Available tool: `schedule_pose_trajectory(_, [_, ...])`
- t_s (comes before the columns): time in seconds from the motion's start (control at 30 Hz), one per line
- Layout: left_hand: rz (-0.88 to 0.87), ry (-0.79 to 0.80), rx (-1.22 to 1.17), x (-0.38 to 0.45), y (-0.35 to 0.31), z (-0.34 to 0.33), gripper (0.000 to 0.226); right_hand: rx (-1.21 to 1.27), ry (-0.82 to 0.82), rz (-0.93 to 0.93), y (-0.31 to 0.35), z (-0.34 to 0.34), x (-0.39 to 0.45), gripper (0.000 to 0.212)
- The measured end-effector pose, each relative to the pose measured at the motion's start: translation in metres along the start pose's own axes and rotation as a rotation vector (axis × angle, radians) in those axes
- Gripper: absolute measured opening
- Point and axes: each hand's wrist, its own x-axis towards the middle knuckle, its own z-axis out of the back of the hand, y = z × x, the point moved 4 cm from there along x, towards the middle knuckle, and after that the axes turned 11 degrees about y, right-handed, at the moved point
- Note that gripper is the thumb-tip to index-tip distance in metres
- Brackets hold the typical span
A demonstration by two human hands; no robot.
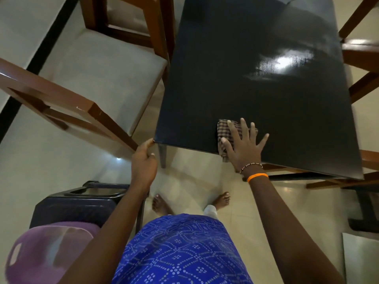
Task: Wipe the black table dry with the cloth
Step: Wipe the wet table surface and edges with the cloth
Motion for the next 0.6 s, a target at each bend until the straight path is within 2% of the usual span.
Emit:
schedule_pose_trajectory(0.1, [-0.006,-0.018,-0.051,0.003,0.001,0.008,0.044,0.009,-0.089,0.028,0.015,-0.005,-0.003,0.066])
schedule_pose_trajectory(0.23, [0.018,-0.028,-0.147,0.006,0.001,0.013,0.042,0.062,-0.097,0.093,0.074,-0.019,-0.009,0.074])
schedule_pose_trajectory(0.43, [0.122,0.044,-0.377,0.011,0.006,0.017,0.040,-0.020,-0.057,0.432,0.168,-0.037,-0.002,0.071])
schedule_pose_trajectory(0.6, [0.192,0.097,-0.419,0.020,0.004,0.025,0.040,-0.128,-0.034,0.595,0.175,-0.023,0.036,0.069])
